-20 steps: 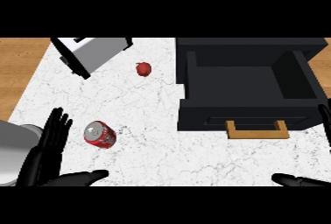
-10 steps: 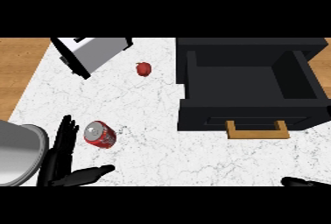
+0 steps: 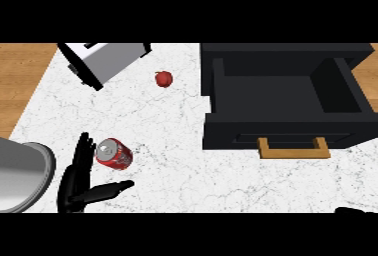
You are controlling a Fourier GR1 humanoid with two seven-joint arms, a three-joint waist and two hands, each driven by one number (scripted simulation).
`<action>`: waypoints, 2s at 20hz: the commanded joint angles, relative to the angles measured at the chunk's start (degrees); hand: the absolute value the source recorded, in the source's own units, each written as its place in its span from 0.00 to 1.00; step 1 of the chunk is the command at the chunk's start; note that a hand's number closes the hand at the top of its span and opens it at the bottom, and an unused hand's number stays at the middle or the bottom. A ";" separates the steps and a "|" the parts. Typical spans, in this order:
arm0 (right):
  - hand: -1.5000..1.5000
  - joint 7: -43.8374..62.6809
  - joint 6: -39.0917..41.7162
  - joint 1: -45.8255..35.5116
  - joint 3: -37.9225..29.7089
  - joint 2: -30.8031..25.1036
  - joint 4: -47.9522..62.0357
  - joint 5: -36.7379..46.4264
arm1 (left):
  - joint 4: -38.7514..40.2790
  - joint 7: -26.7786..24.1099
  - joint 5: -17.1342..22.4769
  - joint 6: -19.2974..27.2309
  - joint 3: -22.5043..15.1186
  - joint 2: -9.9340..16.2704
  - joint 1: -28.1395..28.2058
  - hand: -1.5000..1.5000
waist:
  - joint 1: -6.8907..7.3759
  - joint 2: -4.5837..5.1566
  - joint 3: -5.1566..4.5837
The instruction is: Pick up the can, place it into the drawer and close the drawer
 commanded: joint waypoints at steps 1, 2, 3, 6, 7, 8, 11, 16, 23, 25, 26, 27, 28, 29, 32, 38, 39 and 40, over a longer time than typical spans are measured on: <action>0.00 -0.72 0.25 -1.41 0.90 0.66 1.02 1.57 | 10.19 -5.16 2.30 -2.41 3.44 2.06 -4.08 0.00 | 0.05 0.03 0.00; 0.00 2.21 0.49 -0.76 -2.19 -0.95 -1.89 -1.78 | 14.79 -6.91 2.35 -2.72 4.85 3.19 -7.20 0.00 | -0.16 0.04 -0.01; 0.00 0.50 1.24 2.30 0.25 1.76 -2.71 1.11 | 10.12 -3.86 1.90 -1.31 2.97 1.99 -4.77 0.00 | 0.00 -0.01 0.02; 0.00 4.76 0.26 -0.93 -0.79 -0.16 -4.20 0.53 | 16.39 -8.26 1.64 0.15 4.18 1.58 -7.08 0.00 | -0.01 0.01 0.00; 0.00 3.43 1.74 -2.86 -2.06 -1.80 0.02 -0.98 | 21.52 -10.99 2.54 -1.12 5.25 1.60 -8.69 0.00 | -0.03 0.06 -0.01; 0.00 2.98 0.51 -0.16 -0.22 0.98 -3.66 2.43 | 19.71 -8.94 2.90 -0.46 5.13 2.23 -9.24 0.00 | -0.01 0.01 0.01; 0.00 -0.48 2.50 0.40 -1.79 1.27 0.01 0.61 | 24.66 -13.82 3.08 -1.52 6.16 3.31 -8.96 0.00 | -0.01 0.02 0.01; 0.00 5.33 0.70 -1.06 -1.29 1.14 -5.34 0.42 | 35.01 -16.89 5.00 -4.61 8.32 5.76 -17.11 0.00 | -0.16 0.05 -0.01; 0.00 9.69 -1.64 -7.26 -0.94 -0.55 -3.40 2.77 | 39.67 -18.70 2.66 -3.96 4.93 2.96 -20.97 0.00 | 0.09 0.04 -0.01; 0.00 5.67 0.46 -0.76 0.42 2.40 -5.96 3.21 | 36.39 -13.63 2.62 -6.85 3.69 5.36 -22.69 0.00 | -0.04 -0.06 0.03; 0.00 2.36 2.77 -4.13 -5.79 -1.46 2.09 -1.55 | 37.50 -16.42 2.69 -7.44 3.79 5.21 -21.17 0.00 | 0.02 0.01 0.03; 0.00 1.45 2.01 -4.25 -2.55 0.41 1.34 1.29 | 44.79 -19.29 3.60 -7.91 6.14 6.13 -26.88 0.00 | -0.26 0.12 -0.01; 0.00 3.16 3.56 -2.95 -6.48 -1.74 -0.03 -3.19 | 43.89 -18.86 3.07 -7.13 4.86 3.80 -26.14 1.00 | -0.37 0.07 0.00; 0.00 8.67 0.56 -6.49 -3.80 -1.94 -3.11 -1.00 | 41.24 -16.16 4.49 -11.28 5.14 6.35 -26.25 1.00 | -0.09 0.03 -0.01; 0.00 7.03 0.98 -3.30 -2.78 0.00 -4.92 0.68 | 44.90 -18.66 4.01 -6.83 5.18 2.37 -29.67 1.00 | -0.31 0.05 -0.01; 0.00 8.73 -1.30 -6.79 -2.40 -0.38 -3.88 3.28 | 45.11 -21.24 5.70 -14.10 5.36 5.39 -28.51 1.00 | -0.02 0.02 0.00; 0.00 4.08 0.45 -3.91 0.51 2.01 -3.42 5.13 | 52.59 -22.75 4.31 -11.26 6.35 5.27 -35.89 1.00 | -0.73 0.25 -0.05; 0.00 0.63 1.69 -4.85 -1.55 1.04 2.01 4.09 | 52.63 -28.00 3.75 -11.76 5.52 4.05 -31.49 1.00 | -0.36 0.17 -0.02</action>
